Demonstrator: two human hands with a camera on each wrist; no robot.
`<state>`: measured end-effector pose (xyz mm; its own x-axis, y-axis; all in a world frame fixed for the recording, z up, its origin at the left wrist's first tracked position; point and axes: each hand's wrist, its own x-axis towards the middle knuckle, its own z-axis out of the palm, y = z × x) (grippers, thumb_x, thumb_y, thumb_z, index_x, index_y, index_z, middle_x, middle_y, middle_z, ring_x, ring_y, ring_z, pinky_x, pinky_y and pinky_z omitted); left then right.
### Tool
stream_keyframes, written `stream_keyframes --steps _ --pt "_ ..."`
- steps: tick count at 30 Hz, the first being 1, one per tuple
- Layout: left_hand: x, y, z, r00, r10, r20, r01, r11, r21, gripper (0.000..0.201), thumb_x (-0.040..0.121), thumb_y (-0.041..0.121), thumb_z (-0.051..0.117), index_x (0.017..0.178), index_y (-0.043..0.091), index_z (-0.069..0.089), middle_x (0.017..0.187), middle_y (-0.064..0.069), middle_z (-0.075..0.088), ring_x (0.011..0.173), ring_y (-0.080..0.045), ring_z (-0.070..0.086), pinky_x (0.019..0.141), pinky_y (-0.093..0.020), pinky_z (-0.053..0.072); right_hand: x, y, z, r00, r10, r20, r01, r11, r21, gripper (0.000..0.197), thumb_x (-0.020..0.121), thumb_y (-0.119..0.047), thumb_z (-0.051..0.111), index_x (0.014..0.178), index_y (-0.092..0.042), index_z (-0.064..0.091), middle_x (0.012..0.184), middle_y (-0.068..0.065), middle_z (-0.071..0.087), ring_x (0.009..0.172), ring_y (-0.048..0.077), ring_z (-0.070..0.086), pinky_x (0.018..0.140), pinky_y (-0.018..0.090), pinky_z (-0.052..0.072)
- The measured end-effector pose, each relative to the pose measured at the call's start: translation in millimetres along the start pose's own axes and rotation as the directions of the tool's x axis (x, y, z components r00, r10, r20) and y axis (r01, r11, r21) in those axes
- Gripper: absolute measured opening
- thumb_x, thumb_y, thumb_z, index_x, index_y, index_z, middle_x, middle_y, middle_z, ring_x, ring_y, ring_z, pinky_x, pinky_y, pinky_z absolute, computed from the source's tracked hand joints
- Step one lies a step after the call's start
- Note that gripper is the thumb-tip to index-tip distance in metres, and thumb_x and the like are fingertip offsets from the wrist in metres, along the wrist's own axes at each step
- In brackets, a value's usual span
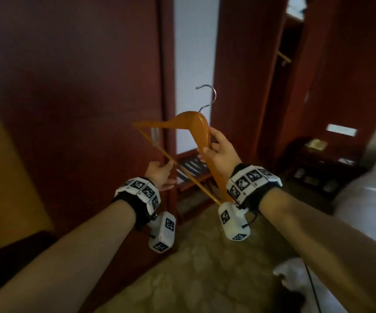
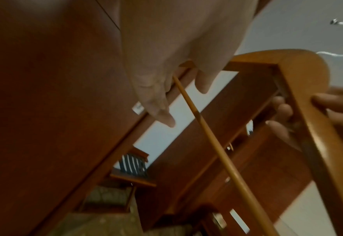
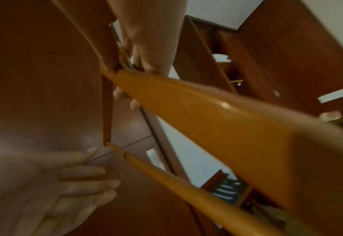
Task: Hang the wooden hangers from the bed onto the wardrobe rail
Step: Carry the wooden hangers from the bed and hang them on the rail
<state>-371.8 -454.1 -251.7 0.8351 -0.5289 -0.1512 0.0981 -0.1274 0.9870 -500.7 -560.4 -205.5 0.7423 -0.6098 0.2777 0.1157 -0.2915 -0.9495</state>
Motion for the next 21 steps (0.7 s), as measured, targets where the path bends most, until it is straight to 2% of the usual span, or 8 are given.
stream_keyframes --steps 2,4,7,9,11,15,18,21 --pt "14 12 -63 0.997 0.024 -0.078 -0.027 0.999 -0.042 0.033 0.098 0.033 0.044 0.117 0.006 0.047 0.104 -0.017 0.061 0.068 -0.023 0.063 0.054 -0.03 0.054 17 -14 65 0.995 -0.011 0.097 0.004 0.997 0.074 0.054 0.093 0.007 0.044 0.14 -0.018 0.035 0.086 0.005 0.061 0.07 0.016 0.058 0.07 0.023 0.053" --pt "26 20 -125 0.982 0.024 -0.186 -0.041 0.995 -0.091 0.036 0.1 0.034 0.038 0.099 0.001 0.052 0.09 -0.018 0.063 0.063 -0.025 0.063 0.05 -0.031 0.053 33 -27 129 0.981 -0.027 0.192 0.003 0.992 0.126 0.058 0.093 0.007 0.045 0.143 -0.017 0.03 0.088 0.005 0.061 0.069 0.015 0.059 0.073 0.029 0.053" --pt "37 25 -217 0.928 0.012 -0.372 -0.064 0.99 -0.127 0.028 0.099 0.025 0.044 0.109 -0.001 0.048 0.081 -0.015 0.061 0.061 -0.022 0.061 0.044 -0.029 0.051 50 -50 220 0.943 -0.052 0.329 -0.015 0.98 0.2 0.058 0.093 0.004 0.047 0.142 -0.021 0.03 0.091 0.008 0.061 0.075 0.016 0.06 0.079 0.036 0.054" --pt "39 27 -273 0.897 0.002 -0.443 -0.06 0.991 -0.118 0.015 0.098 0.018 0.047 0.097 0.003 0.048 0.076 -0.011 0.057 0.062 -0.018 0.057 0.048 -0.033 0.052 57 -66 275 0.908 -0.072 0.413 -0.029 0.972 0.234 0.057 0.093 0.003 0.047 0.142 -0.023 0.031 0.094 0.009 0.06 0.078 0.016 0.06 0.079 0.036 0.055" --pt "44 28 -323 0.853 0.004 -0.522 -0.048 0.996 -0.071 0.015 0.098 0.014 0.048 0.087 0.003 0.049 0.076 -0.011 0.058 0.062 -0.018 0.057 0.046 -0.03 0.052 63 -78 325 0.873 -0.083 0.48 -0.037 0.971 0.235 0.058 0.093 0.001 0.048 0.143 -0.023 0.03 0.104 0.013 0.06 0.08 0.015 0.06 0.08 0.036 0.055" --pt "51 30 -414 0.763 0.007 -0.646 -0.035 0.999 -0.031 0.011 0.096 0.009 0.05 0.088 0.003 0.05 0.074 -0.011 0.059 0.059 -0.02 0.06 0.04 -0.025 0.052 78 -101 419 0.823 -0.074 0.563 -0.044 0.98 0.193 0.06 0.094 -0.003 0.048 0.145 -0.026 0.025 0.125 0.014 0.054 0.086 0.016 0.06 0.084 0.037 0.055" --pt "62 39 -470 0.707 -0.019 -0.707 -0.022 0.999 -0.049 0.009 0.095 0.005 0.051 0.086 0.003 0.048 0.08 -0.013 0.059 0.06 -0.022 0.058 0.032 -0.021 0.046 95 -118 476 0.762 -0.1 0.64 -0.026 0.982 0.185 0.061 0.095 -0.006 0.049 0.147 -0.025 0.023 0.122 0.011 0.054 0.094 0.019 0.061 0.084 0.037 0.056" --pt "77 56 -520 0.663 -0.04 -0.747 -0.007 0.998 -0.06 0.009 0.094 0.007 0.053 0.088 0.004 0.046 0.084 -0.015 0.061 0.061 -0.021 0.058 0.034 -0.024 0.048 114 -133 526 0.691 -0.11 0.715 -0.023 0.985 0.174 0.064 0.094 -0.007 0.049 0.148 -0.023 0.018 0.113 0.01 0.055 0.089 0.02 0.061 0.079 0.039 0.055"
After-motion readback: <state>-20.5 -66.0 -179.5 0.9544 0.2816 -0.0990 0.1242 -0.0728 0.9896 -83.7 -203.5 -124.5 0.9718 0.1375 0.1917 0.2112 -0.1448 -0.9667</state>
